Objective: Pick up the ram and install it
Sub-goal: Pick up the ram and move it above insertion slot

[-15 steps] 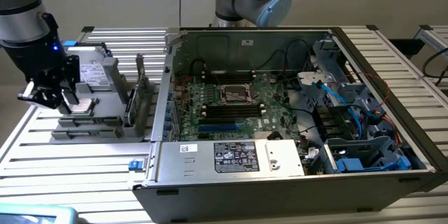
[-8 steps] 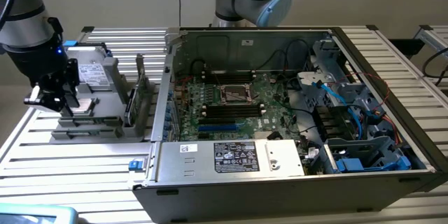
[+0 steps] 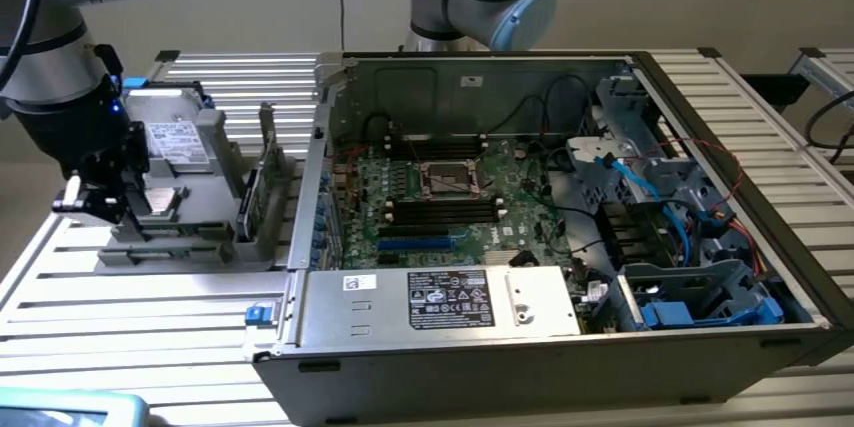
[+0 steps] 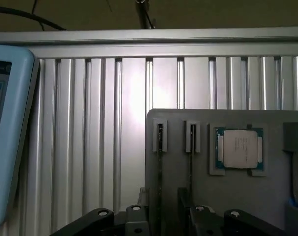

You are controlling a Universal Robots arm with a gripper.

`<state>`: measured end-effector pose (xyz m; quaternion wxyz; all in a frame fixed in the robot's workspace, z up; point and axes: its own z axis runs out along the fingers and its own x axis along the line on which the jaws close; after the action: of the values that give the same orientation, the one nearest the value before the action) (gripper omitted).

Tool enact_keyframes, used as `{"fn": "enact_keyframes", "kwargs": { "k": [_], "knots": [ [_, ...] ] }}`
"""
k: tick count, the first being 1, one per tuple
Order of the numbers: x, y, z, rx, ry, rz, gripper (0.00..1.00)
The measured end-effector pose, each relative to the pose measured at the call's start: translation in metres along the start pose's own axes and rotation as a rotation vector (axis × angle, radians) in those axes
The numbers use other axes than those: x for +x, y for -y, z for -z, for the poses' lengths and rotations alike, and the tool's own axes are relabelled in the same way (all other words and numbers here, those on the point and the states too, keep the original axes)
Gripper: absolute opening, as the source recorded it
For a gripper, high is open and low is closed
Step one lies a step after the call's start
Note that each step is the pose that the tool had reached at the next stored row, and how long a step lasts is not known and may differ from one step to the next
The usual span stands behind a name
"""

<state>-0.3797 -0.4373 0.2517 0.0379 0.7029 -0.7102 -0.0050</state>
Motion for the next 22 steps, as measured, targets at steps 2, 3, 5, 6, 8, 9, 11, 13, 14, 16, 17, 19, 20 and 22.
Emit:
{"fn": "enact_keyframes", "kwargs": {
  "k": [2,3,5,6,8,9,11,13,14,16,17,19,20,22],
  "knots": [
    [0.005,0.0002,-0.0019,0.0003,0.0003,0.007,0.36],
    [0.006,0.0003,-0.0027,0.0005,0.0002,0.011,0.36],
    [0.011,0.0004,-0.0044,0.0026,0.0,0.018,0.36],
    [0.015,0.0005,-0.0058,0.0044,0.0012,0.018,0.36],
    [0.019,0.0012,-0.0087,0.0063,0.0047,0.018,0.36],
    [0.02,0.0024,-0.0103,0.007,0.0067,0.018,0.36],
    [0.02,0.0057,-0.0128,0.0068,0.0098,0.016,0.36],
    [0.02,0.0089,-0.0154,0.0066,0.0135,0.012,0.36],
    [0.02,0.0105,-0.0167,0.0065,0.0158,0.01,0.36],
    [0.02,0.0136,-0.0192,0.0064,0.0211,0.005,0.36],
    [0.019,0.0149,-0.0206,0.0065,0.023,0.003,0.36],
    [0.018,0.0162,-0.0236,0.0063,0.0248,0.0,0.36],
    [0.017,0.0165,-0.0253,0.0062,0.0252,-0.002,0.36],
    [0.014,0.017,-0.0286,0.006,0.0254,-0.003,0.36]
  ]
}}
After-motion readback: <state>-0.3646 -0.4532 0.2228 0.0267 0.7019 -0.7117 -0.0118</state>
